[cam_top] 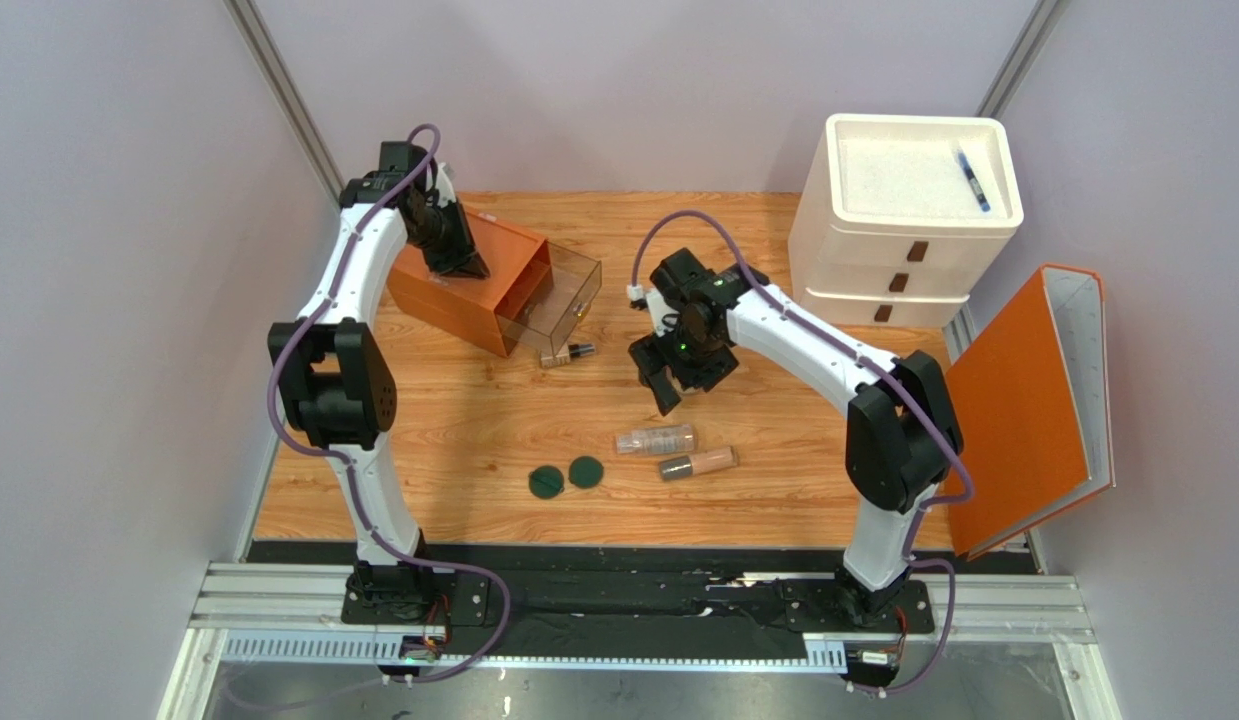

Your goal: Organize the makeup

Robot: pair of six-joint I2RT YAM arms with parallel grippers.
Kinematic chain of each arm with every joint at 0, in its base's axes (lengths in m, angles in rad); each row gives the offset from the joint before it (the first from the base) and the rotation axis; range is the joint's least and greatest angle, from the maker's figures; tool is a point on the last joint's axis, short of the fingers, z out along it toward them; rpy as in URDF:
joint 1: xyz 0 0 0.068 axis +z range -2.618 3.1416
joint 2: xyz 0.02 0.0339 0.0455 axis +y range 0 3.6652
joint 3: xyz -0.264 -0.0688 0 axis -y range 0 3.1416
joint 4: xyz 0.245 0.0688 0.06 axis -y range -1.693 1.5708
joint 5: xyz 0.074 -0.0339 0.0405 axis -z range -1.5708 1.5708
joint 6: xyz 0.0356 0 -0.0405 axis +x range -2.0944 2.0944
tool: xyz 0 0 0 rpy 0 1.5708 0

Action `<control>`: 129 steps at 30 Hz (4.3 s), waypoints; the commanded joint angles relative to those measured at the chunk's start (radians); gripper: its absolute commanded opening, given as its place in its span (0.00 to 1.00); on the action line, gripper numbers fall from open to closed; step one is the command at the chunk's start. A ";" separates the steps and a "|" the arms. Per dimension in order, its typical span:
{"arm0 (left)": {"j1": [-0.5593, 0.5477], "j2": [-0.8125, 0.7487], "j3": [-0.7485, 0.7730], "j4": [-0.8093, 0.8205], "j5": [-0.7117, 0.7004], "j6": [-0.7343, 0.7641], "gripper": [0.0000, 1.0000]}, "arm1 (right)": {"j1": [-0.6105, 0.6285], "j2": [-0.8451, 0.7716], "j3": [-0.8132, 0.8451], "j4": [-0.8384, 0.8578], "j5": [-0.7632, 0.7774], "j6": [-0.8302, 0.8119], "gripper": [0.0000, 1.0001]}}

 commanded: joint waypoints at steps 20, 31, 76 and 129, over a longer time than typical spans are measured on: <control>0.004 0.051 0.047 -0.052 0.055 0.103 0.19 | 0.293 0.182 -0.044 0.184 0.323 -0.143 0.79; 0.004 0.077 0.081 -0.066 0.070 0.100 0.19 | 0.285 0.239 -0.040 0.233 0.375 -0.143 0.44; 0.004 0.130 0.107 -0.013 0.110 0.037 0.20 | 0.004 0.412 0.827 0.596 -0.236 0.712 0.00; 0.004 0.113 0.228 0.017 0.116 0.007 0.22 | -0.344 -0.253 0.017 -0.416 -0.079 0.499 0.79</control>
